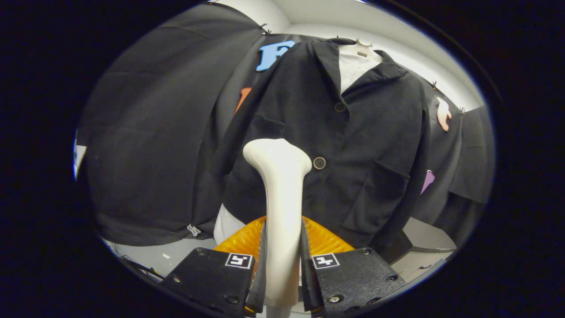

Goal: Iron the clothes twice with a garment steamer, once on the left side and once on the right side.

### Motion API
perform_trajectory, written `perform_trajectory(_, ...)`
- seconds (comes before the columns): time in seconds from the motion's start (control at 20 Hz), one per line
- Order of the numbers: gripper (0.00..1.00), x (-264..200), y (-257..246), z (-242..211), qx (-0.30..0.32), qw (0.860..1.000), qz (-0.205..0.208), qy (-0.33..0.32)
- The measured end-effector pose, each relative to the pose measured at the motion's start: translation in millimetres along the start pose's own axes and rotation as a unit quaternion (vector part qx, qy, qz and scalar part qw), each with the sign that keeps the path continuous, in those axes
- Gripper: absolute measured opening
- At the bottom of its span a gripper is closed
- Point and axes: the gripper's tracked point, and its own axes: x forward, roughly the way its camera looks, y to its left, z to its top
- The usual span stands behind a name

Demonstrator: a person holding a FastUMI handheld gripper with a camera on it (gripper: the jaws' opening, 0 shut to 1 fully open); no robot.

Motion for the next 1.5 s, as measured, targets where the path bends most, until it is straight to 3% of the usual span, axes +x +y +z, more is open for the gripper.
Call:
perform_trajectory(0.9, 0.36, -15.7, 14.9, -120.9, -0.023, 0.991, 0.052, 0.119)
perform_trajectory(1.2, 0.36, -76.4, -4.4, -119.3, 0.036, 0.991, 0.01, 0.129)
perform_trajectory(1.5, 0.36, -163.2, -76.2, -102.7, 0.094, 0.988, -0.071, 0.104)
